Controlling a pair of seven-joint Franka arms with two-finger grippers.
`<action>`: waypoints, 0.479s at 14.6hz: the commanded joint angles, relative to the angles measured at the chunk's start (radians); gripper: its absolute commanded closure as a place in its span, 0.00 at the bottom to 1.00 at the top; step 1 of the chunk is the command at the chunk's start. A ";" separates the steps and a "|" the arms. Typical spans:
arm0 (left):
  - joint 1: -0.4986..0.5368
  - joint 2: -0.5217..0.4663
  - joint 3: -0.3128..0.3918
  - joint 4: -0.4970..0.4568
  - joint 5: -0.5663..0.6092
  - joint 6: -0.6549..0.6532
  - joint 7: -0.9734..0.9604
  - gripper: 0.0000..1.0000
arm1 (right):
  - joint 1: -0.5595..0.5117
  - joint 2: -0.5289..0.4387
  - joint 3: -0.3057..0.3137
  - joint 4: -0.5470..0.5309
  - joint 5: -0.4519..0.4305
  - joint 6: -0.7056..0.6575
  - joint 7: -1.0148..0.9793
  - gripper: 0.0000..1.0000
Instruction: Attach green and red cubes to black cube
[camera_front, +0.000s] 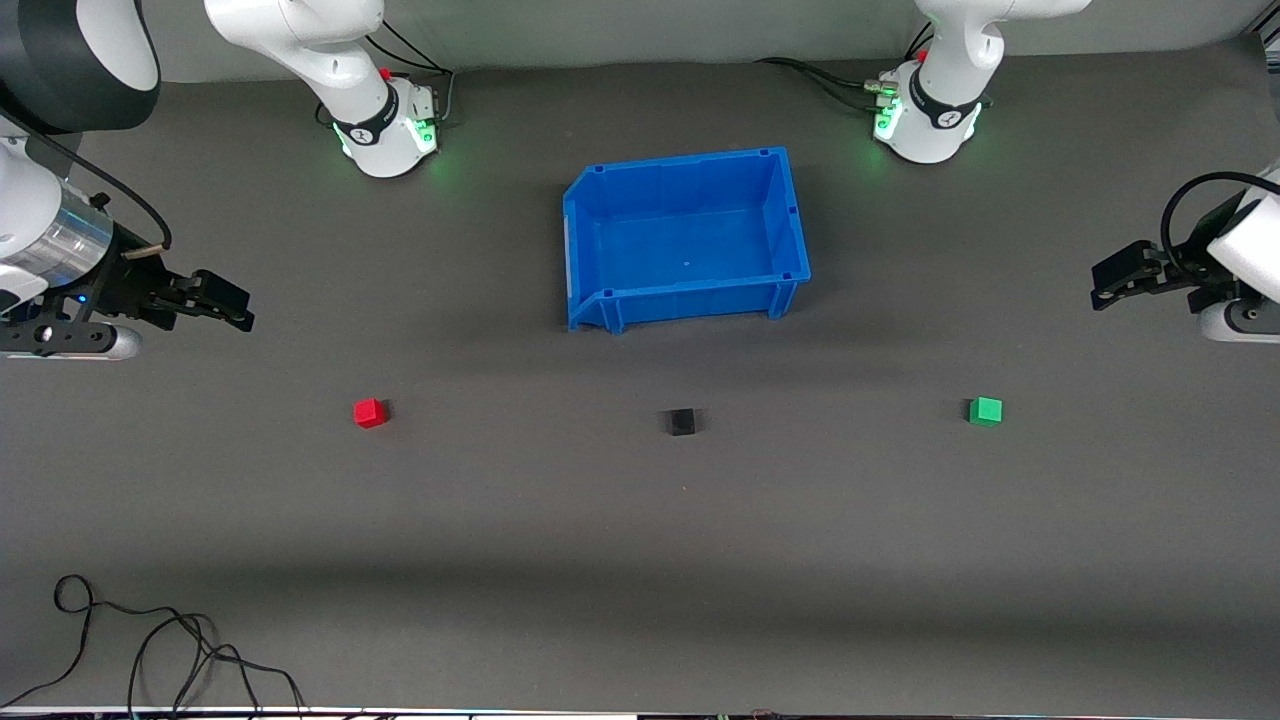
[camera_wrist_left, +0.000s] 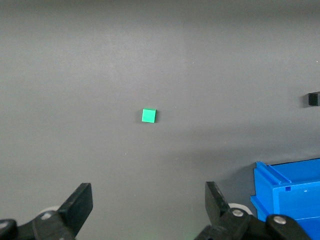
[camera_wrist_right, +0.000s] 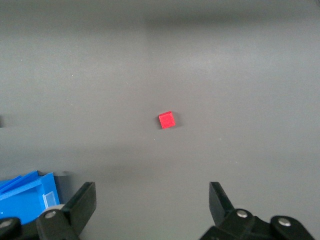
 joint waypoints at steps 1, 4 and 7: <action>-0.003 0.009 -0.001 0.028 0.011 -0.026 0.013 0.00 | 0.006 -0.012 -0.001 -0.022 -0.016 0.019 0.022 0.00; -0.002 0.009 -0.001 0.028 0.011 -0.029 0.002 0.00 | 0.006 0.015 -0.006 -0.025 -0.015 0.019 0.005 0.00; 0.013 0.009 0.001 0.027 0.000 -0.027 -0.011 0.00 | 0.007 0.090 -0.006 -0.028 -0.016 0.062 0.004 0.00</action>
